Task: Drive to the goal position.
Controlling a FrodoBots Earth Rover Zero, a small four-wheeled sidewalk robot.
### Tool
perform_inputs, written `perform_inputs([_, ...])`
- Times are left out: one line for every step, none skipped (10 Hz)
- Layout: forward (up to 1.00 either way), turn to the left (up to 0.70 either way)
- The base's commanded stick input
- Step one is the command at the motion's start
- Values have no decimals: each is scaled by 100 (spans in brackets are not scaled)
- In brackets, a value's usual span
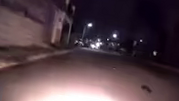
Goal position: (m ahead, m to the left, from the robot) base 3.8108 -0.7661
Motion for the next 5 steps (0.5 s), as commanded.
perform_inputs([100,0])
perform_inputs([100,0])
perform_inputs([100,0])
perform_inputs([100,0])
perform_inputs([100,0])
